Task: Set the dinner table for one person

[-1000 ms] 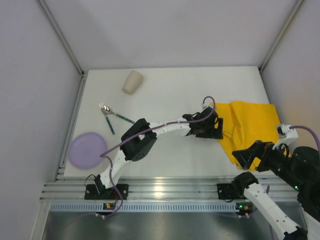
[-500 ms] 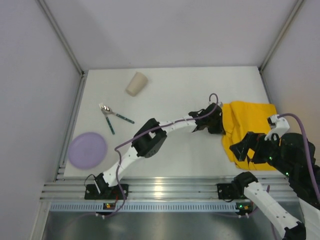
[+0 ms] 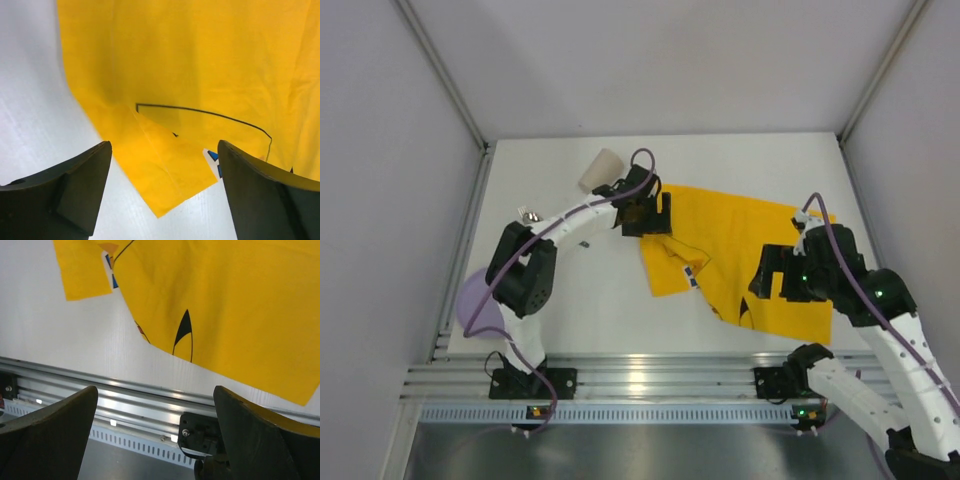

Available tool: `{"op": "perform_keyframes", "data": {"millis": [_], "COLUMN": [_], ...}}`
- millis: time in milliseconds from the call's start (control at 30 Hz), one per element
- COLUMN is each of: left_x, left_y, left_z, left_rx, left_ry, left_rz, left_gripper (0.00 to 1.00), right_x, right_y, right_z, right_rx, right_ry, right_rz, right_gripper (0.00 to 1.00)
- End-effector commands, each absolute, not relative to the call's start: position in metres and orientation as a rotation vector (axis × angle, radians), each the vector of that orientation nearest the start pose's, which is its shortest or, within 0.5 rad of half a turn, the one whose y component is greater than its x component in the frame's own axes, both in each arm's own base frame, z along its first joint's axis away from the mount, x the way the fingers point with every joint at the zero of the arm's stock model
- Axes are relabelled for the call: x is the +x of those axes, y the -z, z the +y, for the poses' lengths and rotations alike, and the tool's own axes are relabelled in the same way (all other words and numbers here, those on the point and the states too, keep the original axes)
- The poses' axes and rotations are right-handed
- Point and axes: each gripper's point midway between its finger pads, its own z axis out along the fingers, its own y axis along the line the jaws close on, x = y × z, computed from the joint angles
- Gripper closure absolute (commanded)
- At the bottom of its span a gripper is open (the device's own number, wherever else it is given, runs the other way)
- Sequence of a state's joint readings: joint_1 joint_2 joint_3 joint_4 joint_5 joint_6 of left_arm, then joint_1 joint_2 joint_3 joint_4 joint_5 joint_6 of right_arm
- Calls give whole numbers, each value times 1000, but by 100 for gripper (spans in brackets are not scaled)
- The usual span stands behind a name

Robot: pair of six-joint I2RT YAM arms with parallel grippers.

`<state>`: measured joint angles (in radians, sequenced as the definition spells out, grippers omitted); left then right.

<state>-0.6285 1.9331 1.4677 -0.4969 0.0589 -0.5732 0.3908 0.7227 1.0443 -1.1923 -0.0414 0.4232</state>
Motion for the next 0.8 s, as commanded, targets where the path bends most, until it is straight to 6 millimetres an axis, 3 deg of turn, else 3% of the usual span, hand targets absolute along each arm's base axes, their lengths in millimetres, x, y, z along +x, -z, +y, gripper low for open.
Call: {"op": "perform_keyframes", "data": {"millis": [0, 133, 200, 233, 267, 333, 367, 467, 600, 767], "left_x": [341, 329, 304, 305, 285, 270, 252, 230, 231, 250], "left_y": [-103, -115, -106, -112, -100, -92, -81, -54, -30, -10], "left_z": [-274, -261, -258, -258, -259, -262, -260, -260, -274, -295], "left_rx": [239, 199, 122, 121, 99, 91, 99, 102, 60, -19], "left_ry": [396, 371, 426, 439, 474, 507, 500, 491, 596, 670], "left_rz": [2638, 2654, 2737, 2719, 2776, 2792, 2822, 2858, 2828, 2794], "left_gripper": [2, 2, 2, 2, 2, 4, 4, 7, 11, 22], "right_x": [173, 184, 189, 190, 192, 192, 191, 188, 180, 173], "right_y": [-209, -192, -185, -183, -181, -179, -178, -178, -174, -172], "right_z": [105, 109, 108, 107, 107, 106, 106, 103, 100, 100], "right_rx": [25, 34, 38, 41, 48, 51, 54, 55, 47, 26], "right_ry": [-477, -460, -431, -421, -408, -401, -400, -392, -385, -393], "right_rz": [2417, 2456, 2480, 2486, 2492, 2499, 2498, 2497, 2517, 2543], "right_gripper": [0, 0, 0, 0, 0, 0, 0, 0, 0, 0]}}
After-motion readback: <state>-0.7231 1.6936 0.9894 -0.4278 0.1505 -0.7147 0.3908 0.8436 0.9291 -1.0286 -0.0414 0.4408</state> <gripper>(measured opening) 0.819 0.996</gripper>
